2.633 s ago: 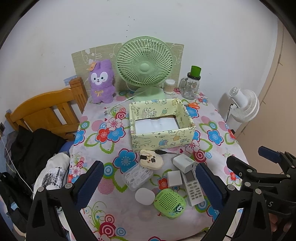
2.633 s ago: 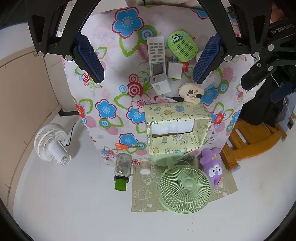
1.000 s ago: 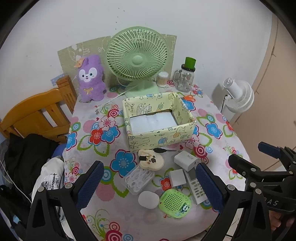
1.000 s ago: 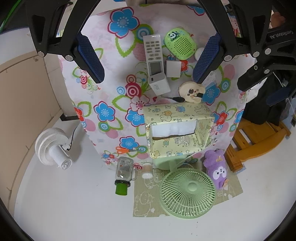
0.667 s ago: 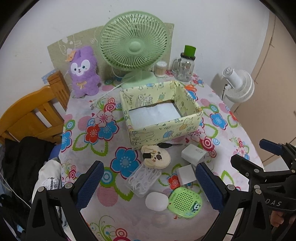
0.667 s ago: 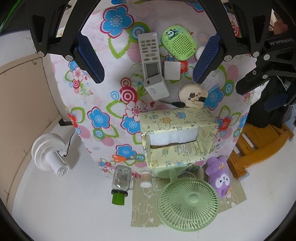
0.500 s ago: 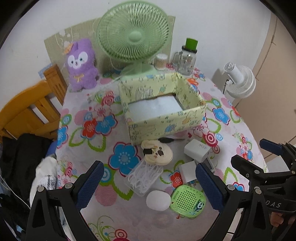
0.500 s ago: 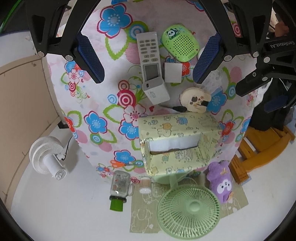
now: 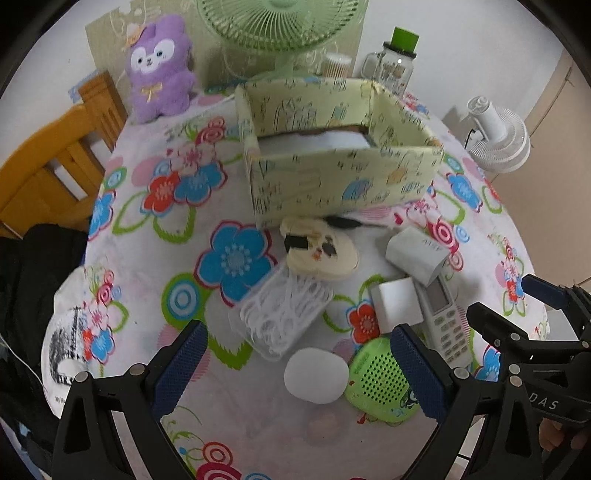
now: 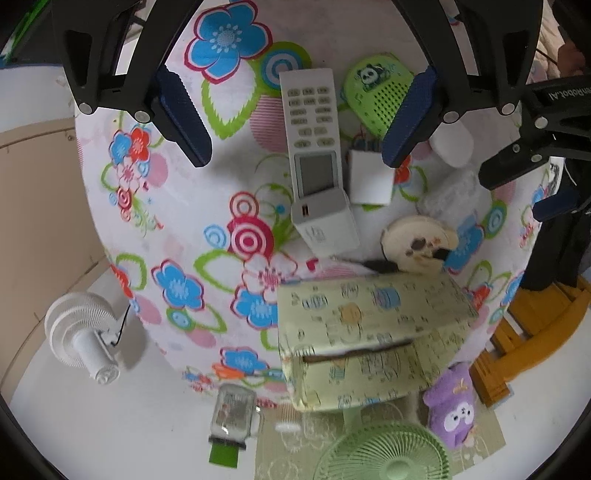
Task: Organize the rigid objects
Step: 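Close the left tool on the white round ball while the right tool grasps the white remote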
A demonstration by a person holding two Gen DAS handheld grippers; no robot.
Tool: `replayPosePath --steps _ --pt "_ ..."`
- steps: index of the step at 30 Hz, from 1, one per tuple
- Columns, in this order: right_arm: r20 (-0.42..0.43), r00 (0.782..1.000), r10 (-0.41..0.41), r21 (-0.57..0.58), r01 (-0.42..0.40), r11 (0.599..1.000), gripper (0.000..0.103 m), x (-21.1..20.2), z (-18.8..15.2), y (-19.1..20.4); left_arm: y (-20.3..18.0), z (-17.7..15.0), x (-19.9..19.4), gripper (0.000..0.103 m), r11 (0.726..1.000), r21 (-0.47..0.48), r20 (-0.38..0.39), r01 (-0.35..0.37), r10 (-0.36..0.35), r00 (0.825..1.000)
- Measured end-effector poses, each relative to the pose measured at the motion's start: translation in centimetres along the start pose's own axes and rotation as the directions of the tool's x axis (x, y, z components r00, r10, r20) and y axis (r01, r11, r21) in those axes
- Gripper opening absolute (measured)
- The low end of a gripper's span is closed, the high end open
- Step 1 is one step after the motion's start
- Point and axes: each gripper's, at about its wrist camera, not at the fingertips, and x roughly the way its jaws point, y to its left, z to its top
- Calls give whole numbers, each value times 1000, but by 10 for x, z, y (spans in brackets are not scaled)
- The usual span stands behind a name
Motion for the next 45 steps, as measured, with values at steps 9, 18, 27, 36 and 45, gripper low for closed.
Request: replayPosePath --steps 9,18,27,36,45 --pt "-37 999 -11 -10 11 1000 95 24 -12 -9 -1 -17 25 100 999 -37 -48 0 -2 999" --pt "-40 999 -3 -52 1 999 94 44 -14 -4 0 -28 46 100 997 -71 -70 -12 7 998" --pt "-78 997 7 -61 -12 998 91 63 -23 -4 4 -37 62 95 995 -86 -90 -54 46 995" --pt "-103 994 20 -62 -27 998 83 75 -26 -5 2 -39 66 81 991 -129 -91 -43 31 995" --pt "-97 995 34 -63 -40 997 72 79 -26 1 -15 -45 63 58 994 -44 -89 -96 92 992"
